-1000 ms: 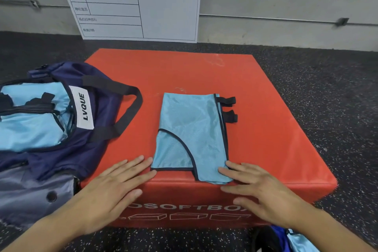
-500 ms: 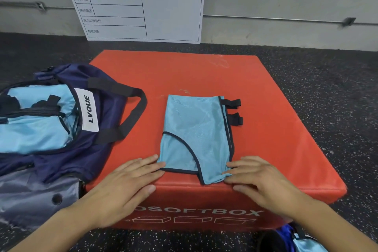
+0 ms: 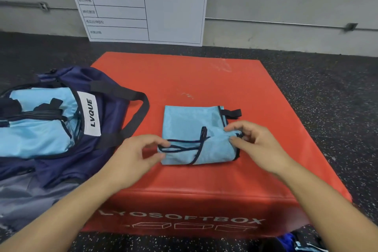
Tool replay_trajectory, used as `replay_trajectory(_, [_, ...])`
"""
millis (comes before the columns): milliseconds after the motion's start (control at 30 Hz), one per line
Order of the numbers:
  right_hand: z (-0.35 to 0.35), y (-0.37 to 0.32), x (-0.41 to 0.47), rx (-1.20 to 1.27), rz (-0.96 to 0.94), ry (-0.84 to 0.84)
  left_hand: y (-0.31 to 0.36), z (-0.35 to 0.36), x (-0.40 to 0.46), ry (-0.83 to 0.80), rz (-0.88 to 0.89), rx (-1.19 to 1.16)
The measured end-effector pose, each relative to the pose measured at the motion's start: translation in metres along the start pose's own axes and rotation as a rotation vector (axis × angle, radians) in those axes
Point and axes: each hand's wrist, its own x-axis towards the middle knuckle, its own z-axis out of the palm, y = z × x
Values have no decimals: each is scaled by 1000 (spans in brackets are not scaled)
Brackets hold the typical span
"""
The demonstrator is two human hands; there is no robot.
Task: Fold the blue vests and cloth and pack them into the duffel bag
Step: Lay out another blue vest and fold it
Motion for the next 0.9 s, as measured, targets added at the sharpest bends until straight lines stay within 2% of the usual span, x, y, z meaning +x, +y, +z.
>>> replay_trajectory(100, [13,17,21,-44,116,84,-19,14,25,12,-118,-58])
replay_trajectory(233, [22,37,33,-186,198,132,-33,23,37,23,-158,-154])
replay_trajectory(333, [20,32,34,-34,223,128,-34,23,39,13,-151,-193])
replay_trajectory(433, [12,15,29,155,305,15,-32,17,36,-119,-95,-227])
replay_trajectory(500, [5,11,23,156,326,-49,-31,17,32,-232,-57,-114])
replay_trajectory(567, [2,6,17,133,328,-127,-32,19,28,-247,-47,13])
replay_trajectory(633, [6,8,13,21,322,-189,-30,21,27,-209,-53,26])
replay_trajectory(667, [9,9,11,-64,275,-178,-26,21,27,-184,-49,3])
replay_trajectory(733, [14,10,12,-149,163,-34,-19,21,28,-115,-58,-85])
replay_trajectory(833, [20,11,20,-6,49,173,-15,24,32,-7,-101,-262])
replay_trajectory(900, [24,12,26,60,64,164,-20,30,34,17,-128,-295])
